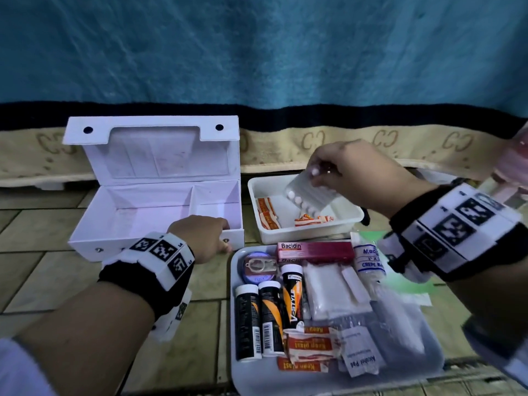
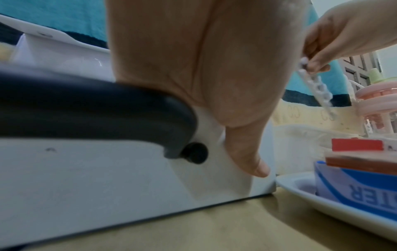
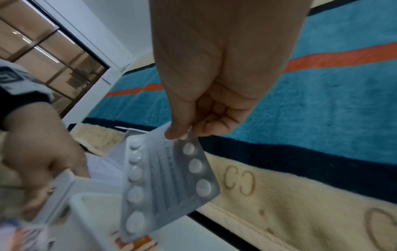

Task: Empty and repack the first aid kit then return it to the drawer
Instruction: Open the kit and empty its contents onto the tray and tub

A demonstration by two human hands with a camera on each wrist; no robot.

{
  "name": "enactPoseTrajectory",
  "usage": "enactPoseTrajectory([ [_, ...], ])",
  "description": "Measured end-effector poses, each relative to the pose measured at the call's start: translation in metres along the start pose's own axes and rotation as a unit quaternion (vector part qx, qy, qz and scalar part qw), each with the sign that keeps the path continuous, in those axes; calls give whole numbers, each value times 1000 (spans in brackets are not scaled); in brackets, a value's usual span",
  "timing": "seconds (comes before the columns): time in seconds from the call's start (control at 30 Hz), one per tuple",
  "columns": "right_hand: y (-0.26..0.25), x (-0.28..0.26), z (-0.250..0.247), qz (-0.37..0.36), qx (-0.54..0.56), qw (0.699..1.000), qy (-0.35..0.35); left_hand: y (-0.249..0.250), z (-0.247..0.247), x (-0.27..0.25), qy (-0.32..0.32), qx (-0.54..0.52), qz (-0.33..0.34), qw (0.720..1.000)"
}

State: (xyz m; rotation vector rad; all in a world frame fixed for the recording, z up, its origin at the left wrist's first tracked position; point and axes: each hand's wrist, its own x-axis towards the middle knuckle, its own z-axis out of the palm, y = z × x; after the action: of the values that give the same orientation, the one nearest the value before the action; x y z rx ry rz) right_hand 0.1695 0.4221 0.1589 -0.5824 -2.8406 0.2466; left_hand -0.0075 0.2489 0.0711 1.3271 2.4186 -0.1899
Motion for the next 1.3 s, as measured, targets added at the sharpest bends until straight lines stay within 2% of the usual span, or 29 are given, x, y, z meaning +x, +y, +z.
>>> enactPoseTrajectory([
  [0.17, -4, -24, 22, -103, -101, 987, -75, 0, 0, 1, -4, 0, -3, 1000],
  [0.23, -4, -25, 31, -114, -135, 979, -106, 0, 1, 1, -5, 1, -6, 1000],
  [0.37, -10, -23, 49, -107, -144, 970, -166, 1, 0, 1, -5, -1, -7, 1000],
  [0.5, -16, -16, 60, -84, -165, 965, -186, 1, 0, 1, -5, -2, -8, 1000],
  [0.7, -23, -7, 59, -67, -114, 970, -202, 1, 0, -1, -4, -1, -7, 1000],
  [0.83, -17, 14, 44, 13, -30, 987, -157, 0, 0, -1, -7, -4, -6, 1000],
  [0.9, -12, 27, 43, 51, -40, 984, -164, 0, 0, -1, -8, -3, -5, 1000],
  [1.0, -16, 42, 54, 41, -91, 961, -258, 1, 0, -1, -5, -3, -4, 1000],
  [1.07, -19, 51, 68, 22, -95, 951, -293, 0, -1, -1, -4, -6, -3, 1000],
  [1.3, -24, 65, 90, 0, -142, 947, -288, -1, 0, 0, -1, -10, 0, 1000],
])
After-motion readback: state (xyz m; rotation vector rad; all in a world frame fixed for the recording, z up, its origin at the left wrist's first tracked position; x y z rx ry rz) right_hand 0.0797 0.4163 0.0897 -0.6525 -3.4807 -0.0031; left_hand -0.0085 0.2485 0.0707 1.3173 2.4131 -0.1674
